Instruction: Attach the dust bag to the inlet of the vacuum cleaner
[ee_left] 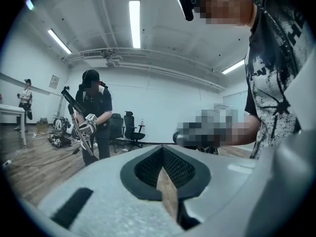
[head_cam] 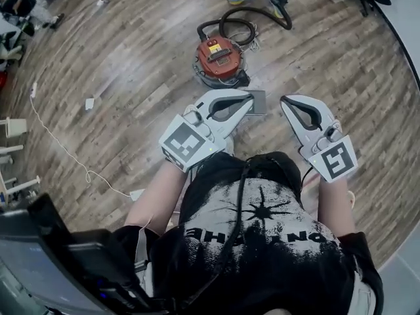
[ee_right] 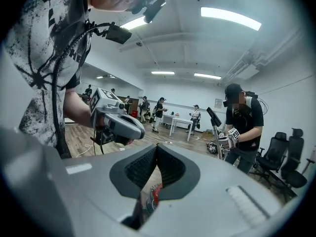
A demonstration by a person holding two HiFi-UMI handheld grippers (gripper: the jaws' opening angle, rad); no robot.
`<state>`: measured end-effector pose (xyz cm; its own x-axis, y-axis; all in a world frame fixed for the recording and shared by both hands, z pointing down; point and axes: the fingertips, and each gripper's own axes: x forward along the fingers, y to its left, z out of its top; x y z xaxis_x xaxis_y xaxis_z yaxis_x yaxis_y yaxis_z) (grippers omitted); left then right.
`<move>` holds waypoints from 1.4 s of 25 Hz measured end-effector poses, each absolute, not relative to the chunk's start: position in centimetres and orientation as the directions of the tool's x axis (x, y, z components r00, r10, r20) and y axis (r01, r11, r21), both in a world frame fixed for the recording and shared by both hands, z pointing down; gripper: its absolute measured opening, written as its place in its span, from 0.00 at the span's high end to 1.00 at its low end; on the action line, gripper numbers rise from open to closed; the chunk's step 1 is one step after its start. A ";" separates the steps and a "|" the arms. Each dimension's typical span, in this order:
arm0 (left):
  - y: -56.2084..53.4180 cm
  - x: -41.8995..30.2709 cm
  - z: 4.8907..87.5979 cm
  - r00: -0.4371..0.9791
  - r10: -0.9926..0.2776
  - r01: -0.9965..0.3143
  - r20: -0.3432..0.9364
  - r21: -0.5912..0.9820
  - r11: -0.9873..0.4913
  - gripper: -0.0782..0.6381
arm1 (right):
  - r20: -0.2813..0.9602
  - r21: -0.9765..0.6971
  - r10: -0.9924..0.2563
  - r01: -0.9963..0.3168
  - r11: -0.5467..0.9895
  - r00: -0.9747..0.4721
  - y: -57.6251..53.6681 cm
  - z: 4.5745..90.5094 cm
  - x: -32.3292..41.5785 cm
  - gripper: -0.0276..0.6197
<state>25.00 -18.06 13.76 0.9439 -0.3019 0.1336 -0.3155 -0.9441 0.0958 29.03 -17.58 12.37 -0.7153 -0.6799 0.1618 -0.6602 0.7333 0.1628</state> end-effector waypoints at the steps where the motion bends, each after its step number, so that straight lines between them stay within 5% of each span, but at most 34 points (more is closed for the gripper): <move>1: -18.4 25.0 14.1 0.940 -0.311 -0.327 0.142 0.102 -0.940 0.89 | 0.178 0.163 -0.668 -0.648 0.744 -0.723 -17.8 13.1 29.3 0.95; 12: -20.2 28.7 17.3 0.840 -0.493 -0.528 0.229 0.128 -0.840 0.89 | 0.446 0.124 -0.373 -0.357 0.926 -0.814 -19.7 23.8 33.4 0.95; 21: -23.3 31.9 21.1 0.851 -0.480 -0.513 0.215 0.144 -0.846 0.89 | 0.582 0.013 -0.268 -0.321 0.947 -0.768 -21.1 34.9 35.1 0.84; 35: -28.0 33.2 46.7 0.922 -0.340 -0.357 0.183 0.067 -0.932 0.89 | 0.872 -0.060 -0.104 -0.315 0.947 -0.479 -20.4 82.0 36.7 0.62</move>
